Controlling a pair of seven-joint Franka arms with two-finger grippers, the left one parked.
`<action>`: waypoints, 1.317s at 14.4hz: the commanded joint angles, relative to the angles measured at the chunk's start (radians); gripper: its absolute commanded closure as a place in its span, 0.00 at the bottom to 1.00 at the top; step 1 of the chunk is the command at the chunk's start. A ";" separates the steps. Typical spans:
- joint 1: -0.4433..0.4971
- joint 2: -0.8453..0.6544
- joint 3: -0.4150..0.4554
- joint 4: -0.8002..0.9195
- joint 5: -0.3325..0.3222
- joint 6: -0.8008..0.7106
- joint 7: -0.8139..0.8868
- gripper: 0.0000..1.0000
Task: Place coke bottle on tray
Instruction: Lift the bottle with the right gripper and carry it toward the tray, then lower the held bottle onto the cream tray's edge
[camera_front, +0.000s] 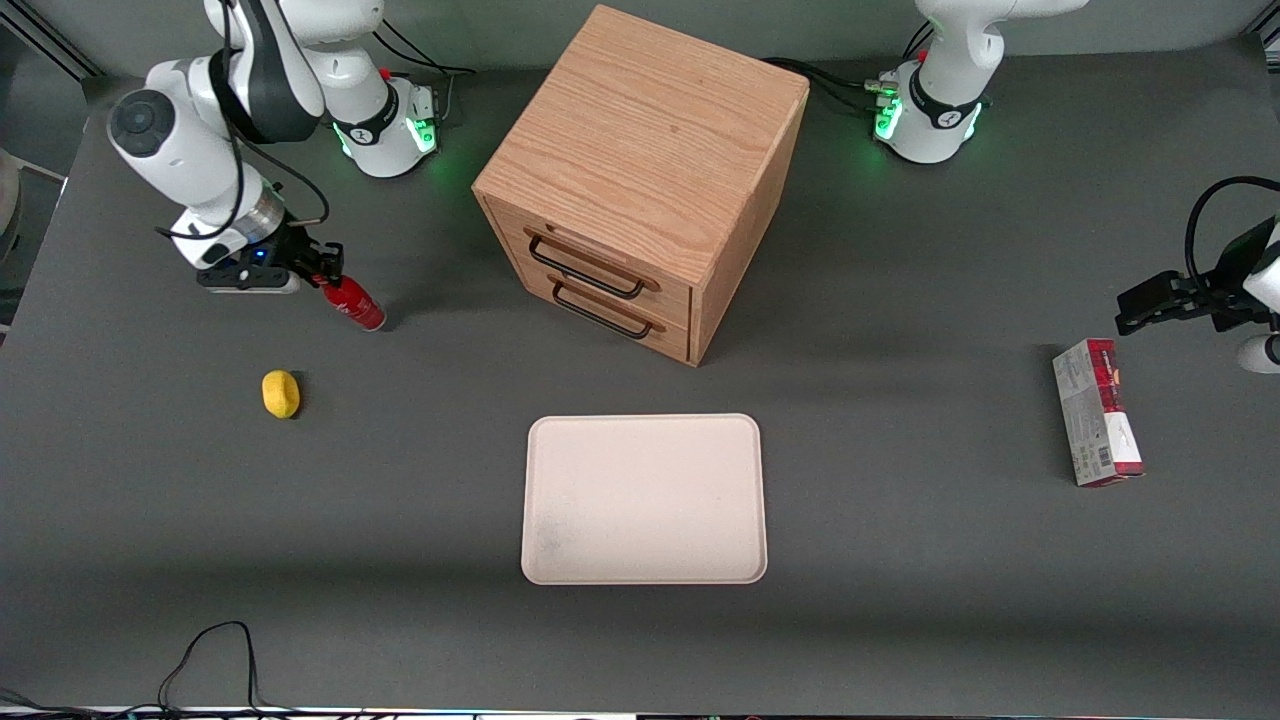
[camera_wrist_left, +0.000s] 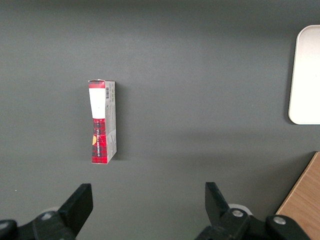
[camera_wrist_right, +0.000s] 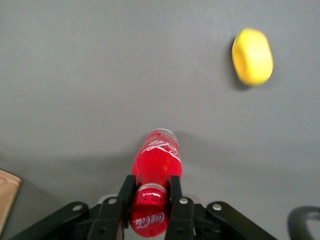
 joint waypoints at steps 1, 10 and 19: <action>-0.008 0.124 0.004 0.264 0.020 -0.159 0.015 1.00; -0.010 0.518 0.128 1.169 0.048 -0.742 0.179 1.00; 0.111 0.962 0.356 1.653 -0.110 -0.630 0.525 1.00</action>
